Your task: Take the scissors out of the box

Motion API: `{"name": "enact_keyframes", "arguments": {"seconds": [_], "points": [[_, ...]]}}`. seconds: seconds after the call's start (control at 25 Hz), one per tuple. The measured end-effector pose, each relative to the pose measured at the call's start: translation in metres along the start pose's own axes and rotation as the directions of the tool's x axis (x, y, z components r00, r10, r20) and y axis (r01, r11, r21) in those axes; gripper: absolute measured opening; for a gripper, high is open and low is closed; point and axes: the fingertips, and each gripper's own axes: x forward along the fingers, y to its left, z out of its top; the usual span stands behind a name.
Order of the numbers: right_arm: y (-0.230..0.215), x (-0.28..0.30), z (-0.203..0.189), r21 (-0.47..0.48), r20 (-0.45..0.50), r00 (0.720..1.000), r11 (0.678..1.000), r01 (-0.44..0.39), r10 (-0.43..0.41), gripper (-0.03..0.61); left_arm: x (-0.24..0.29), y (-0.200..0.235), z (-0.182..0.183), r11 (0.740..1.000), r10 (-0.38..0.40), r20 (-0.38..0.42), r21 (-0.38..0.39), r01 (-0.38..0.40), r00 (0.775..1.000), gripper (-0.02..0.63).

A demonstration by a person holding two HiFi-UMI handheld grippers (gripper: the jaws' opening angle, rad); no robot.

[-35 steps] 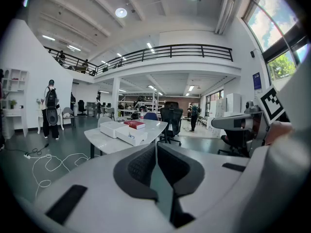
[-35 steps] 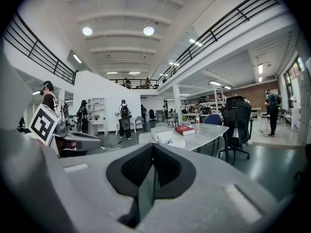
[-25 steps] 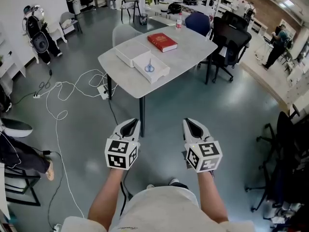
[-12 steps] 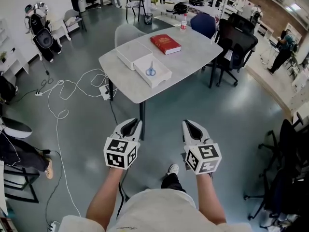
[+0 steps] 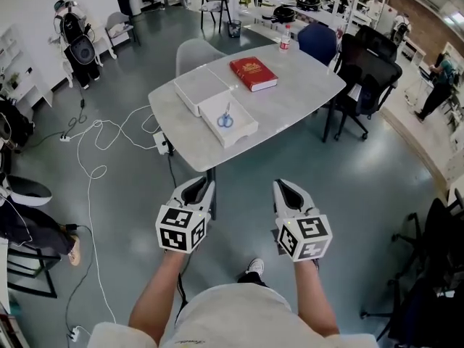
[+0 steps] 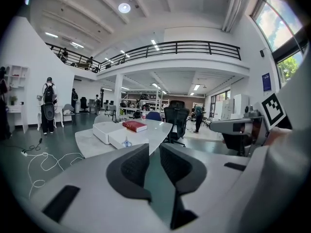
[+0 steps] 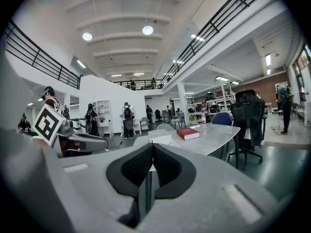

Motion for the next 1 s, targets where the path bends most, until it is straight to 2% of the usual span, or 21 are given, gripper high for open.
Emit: {"name": "enact_keyframes", "arguments": {"seconds": [0.6,1.0], "points": [[-0.076,0.051,0.020,-0.020,0.001,0.992,0.992,-0.128,0.128,0.006,0.080,-0.008,0.020,0.993,0.117,-0.015,-0.023,-0.118,0.993,0.078],[-0.105,0.078,0.021,-0.016,-0.005,0.988,0.988,-0.156,0.156,0.005,0.115,0.004,0.017,0.984,0.174,-0.042,-0.022,-0.175,0.984,0.078]]}}
